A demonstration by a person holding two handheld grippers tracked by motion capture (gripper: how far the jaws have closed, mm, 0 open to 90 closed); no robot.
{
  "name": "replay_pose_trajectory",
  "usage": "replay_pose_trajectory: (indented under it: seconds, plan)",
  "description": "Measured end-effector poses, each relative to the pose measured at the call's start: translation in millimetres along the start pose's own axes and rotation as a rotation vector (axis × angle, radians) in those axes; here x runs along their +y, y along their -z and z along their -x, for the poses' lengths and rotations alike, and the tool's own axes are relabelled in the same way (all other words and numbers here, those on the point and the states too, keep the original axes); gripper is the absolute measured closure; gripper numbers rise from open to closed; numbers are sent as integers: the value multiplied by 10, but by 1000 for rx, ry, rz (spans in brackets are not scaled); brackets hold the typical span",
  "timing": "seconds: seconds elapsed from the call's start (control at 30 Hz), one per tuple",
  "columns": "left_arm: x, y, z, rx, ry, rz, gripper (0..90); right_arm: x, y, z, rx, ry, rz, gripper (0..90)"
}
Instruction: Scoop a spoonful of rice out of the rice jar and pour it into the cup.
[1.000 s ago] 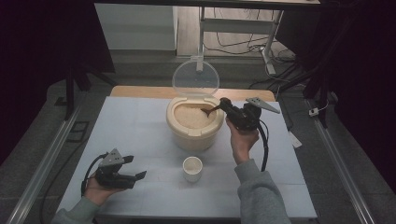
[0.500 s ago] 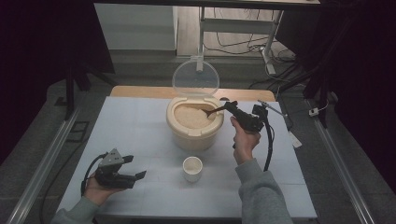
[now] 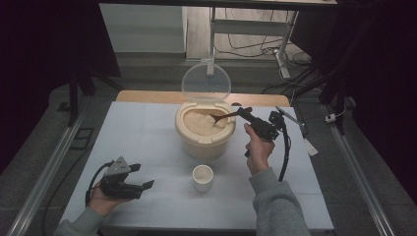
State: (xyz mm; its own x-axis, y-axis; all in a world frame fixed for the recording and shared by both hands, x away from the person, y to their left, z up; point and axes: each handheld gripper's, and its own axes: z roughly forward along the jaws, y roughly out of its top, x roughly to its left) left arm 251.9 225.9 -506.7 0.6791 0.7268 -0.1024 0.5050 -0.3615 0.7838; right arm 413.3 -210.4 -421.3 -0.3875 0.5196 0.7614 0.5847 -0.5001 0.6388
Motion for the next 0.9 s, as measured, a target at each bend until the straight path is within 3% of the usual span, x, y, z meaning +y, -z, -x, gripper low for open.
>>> replay_pose_trajectory:
  seconds: [0.67,0.9]
  plan:
    - [0,-5,2,3,-6,-4,199,60,81,51,26,-128,7,833]
    - [2,-13,12,9,-15,-9,200,68,97,62,30,-138,8,833]
